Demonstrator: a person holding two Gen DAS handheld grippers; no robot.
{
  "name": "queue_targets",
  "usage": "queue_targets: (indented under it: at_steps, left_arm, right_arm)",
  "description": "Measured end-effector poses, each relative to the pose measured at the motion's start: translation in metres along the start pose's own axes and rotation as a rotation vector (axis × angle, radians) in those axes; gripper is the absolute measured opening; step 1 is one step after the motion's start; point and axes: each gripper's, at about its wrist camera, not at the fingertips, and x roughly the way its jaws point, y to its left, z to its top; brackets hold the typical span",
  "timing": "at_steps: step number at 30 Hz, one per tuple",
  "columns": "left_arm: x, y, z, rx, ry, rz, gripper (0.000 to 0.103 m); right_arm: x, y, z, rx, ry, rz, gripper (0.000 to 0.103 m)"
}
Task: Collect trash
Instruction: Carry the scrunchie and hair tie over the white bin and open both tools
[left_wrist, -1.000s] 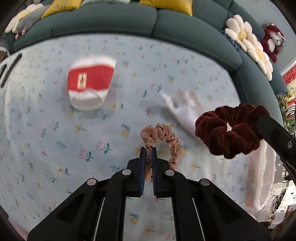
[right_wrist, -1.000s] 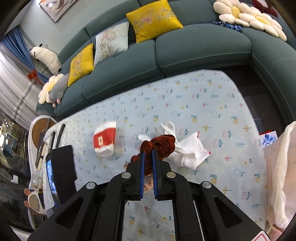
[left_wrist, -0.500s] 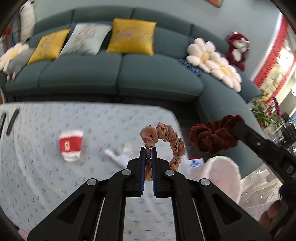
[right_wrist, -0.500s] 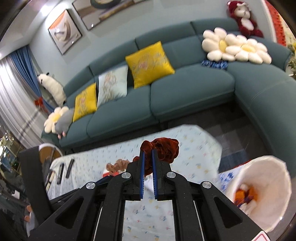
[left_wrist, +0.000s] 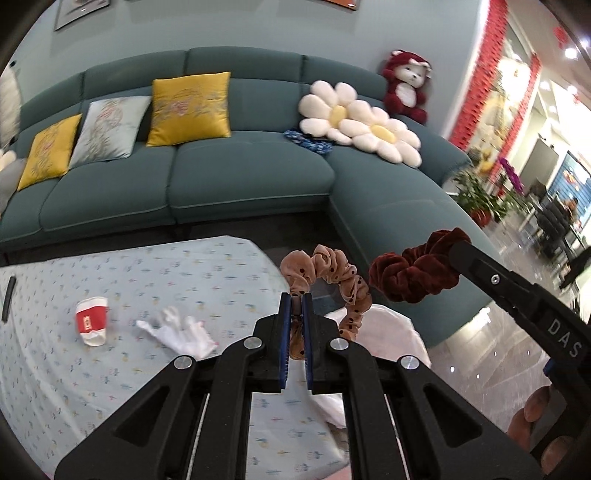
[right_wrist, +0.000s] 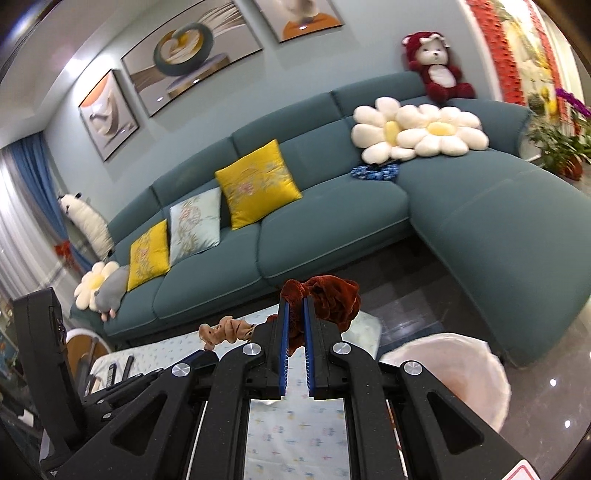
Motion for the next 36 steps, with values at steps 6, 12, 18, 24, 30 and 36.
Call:
queue_targets:
  at_steps: [6,12,18,24,30,36]
  left_arm:
    - [0.009,-0.041,-0.007,0.062,0.021,-0.033,0.006]
    - [0.026,-0.074,-0.017,0.116,0.059,-0.059,0.006]
    - [0.042,-0.094,-0.026,0.141,0.096,-0.073,0.006]
    - [0.057,-0.101,-0.034,0.152,0.134,-0.081,0.007]
    - [0.063,-0.101,-0.037,0.137,0.154,-0.095,0.023]
    - [0.065,-0.094,-0.036,0.115,0.158,-0.082,0.026]
  right_arm:
    - [-0.018,-0.04,-0.008,0.041,-0.006,-0.052,0.007]
    - [-0.025,-0.079,-0.02,0.088,0.003,-0.091,0.007]
    - [-0.022,-0.104,-0.031,0.127,0.021,-0.115,0.007]
    - [-0.015,-0.121,-0.042,0.153,0.046,-0.134,0.007]
    - [-0.005,-0.128,-0.049,0.168,0.073,-0.16,0.016]
    - [-0.005,-0.127,-0.049,0.164,0.07,-0.17,0.027]
